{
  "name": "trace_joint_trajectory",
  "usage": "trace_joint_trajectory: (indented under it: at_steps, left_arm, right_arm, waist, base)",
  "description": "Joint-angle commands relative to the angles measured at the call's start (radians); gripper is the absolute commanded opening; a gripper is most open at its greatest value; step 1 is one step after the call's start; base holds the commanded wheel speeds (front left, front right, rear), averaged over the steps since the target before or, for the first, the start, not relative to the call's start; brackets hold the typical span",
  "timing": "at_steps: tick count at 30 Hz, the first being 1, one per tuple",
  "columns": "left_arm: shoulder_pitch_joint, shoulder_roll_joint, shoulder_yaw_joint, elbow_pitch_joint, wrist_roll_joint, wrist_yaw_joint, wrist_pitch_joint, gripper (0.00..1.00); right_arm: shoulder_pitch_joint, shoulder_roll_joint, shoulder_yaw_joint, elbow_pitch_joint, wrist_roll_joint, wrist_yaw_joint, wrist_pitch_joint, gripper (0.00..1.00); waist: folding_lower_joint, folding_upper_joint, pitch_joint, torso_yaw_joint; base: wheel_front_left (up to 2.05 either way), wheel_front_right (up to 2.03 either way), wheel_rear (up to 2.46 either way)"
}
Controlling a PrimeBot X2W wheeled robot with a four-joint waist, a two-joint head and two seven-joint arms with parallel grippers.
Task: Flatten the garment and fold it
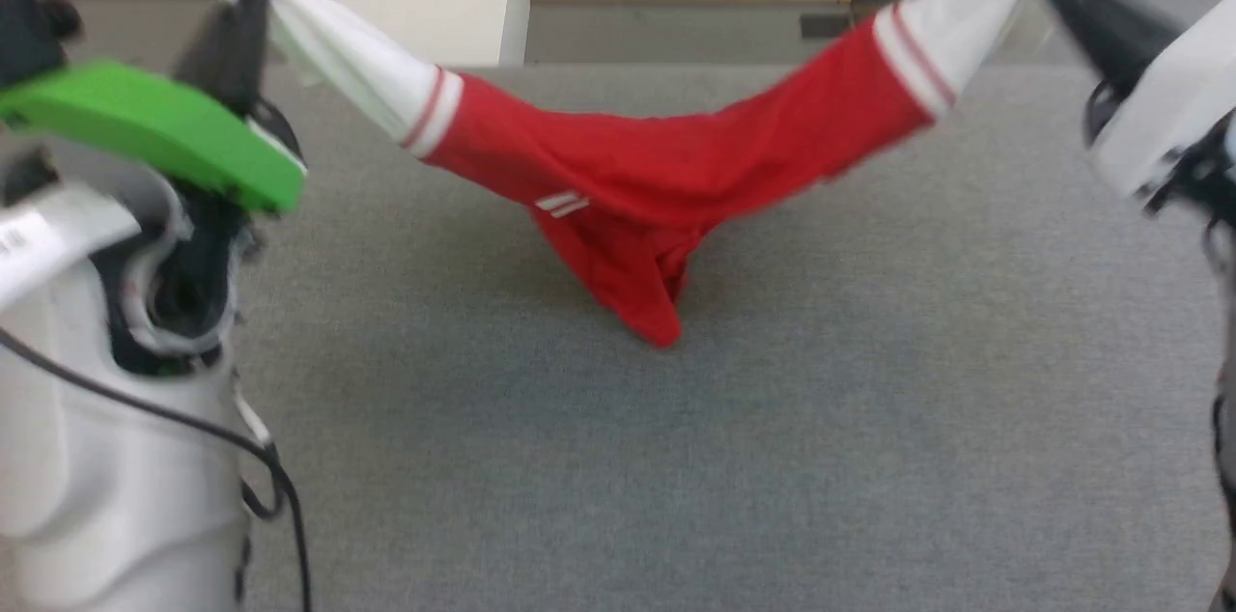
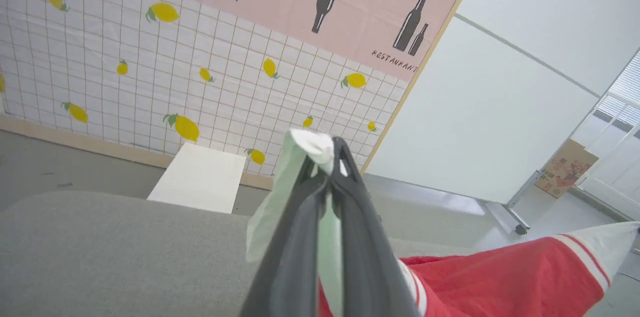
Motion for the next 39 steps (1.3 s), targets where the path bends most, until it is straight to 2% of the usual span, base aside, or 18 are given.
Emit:
trace_joint_trajectory:
  at_steps: [1, 8, 12, 18, 22, 29, 34, 39]
  left_arm:
    - [-0.057, 0.022, -0.003, 0.007, 0.016, -0.005, 0.006, 0.00]
    - [-0.268, 0.091, -0.011, 0.072, 0.085, 0.014, 0.018, 0.00]
    - [-0.353, 0.107, -0.011, 0.125, 0.103, 0.030, 0.022, 0.00]
    - [-0.426, 0.122, -0.036, 0.258, 0.117, 0.041, 0.069, 0.00]
    - [-0.468, 0.143, -0.060, 0.344, 0.141, 0.038, 0.090, 0.00]
    - [-0.613, 0.193, -0.113, 0.458, 0.206, 0.027, 0.110, 0.00]
    - [-0.764, 0.232, -0.136, 0.514, 0.266, 0.038, 0.081, 0.00]
    - [-0.868, 0.235, -0.140, 0.542, 0.291, 0.054, 0.024, 0.00]
  right_arm:
    - [-0.039, -0.009, -0.017, -0.006, 0.017, -0.001, -0.012, 0.00]
    - [-0.167, -0.045, -0.061, 0.026, 0.049, -0.001, -0.020, 0.00]
    - [-0.212, -0.016, -0.113, 0.051, 0.082, -0.001, -0.015, 0.00]
    - [-0.272, 0.014, -0.163, 0.082, 0.037, -0.001, -0.006, 0.00]
    - [-0.324, 0.018, -0.146, 0.103, -0.017, -0.001, -0.005, 0.00]
    - [-0.502, 0.027, -0.096, 0.192, -0.134, -0.001, -0.024, 0.00]
    - [-0.683, 0.058, -0.075, 0.293, -0.222, -0.001, -0.104, 0.00]
    - [-0.823, 0.086, -0.096, 0.413, -0.284, -0.001, -0.200, 0.00]
  waist:
    - [0.0000, 0.0000, -0.085, -0.037]
    - [0.0000, 0.0000, -0.144, -0.060]
    - [0.0000, 0.0000, -0.157, -0.069]
    - [0.0000, 0.0000, -0.126, -0.076]
    - [0.0000, 0.0000, -0.065, -0.082]
    - [0.0000, 0.0000, 0.122, -0.108]
    - [0.0000, 0.0000, 0.266, -0.131]
    - [0.0000, 0.0000, 0.349, -0.132]
  base:
    - [0.00, 0.00, 0.00]
    - [0.00, 0.00, 0.00]
    - [0.00, 0.00, 0.00]
    - [0.00, 0.00, 0.00]
    - [0.00, 0.00, 0.00]
    - [0.00, 0.00, 0.00]
    - [0.00, 0.00, 0.00]
    - [0.00, 0.00, 0.00]
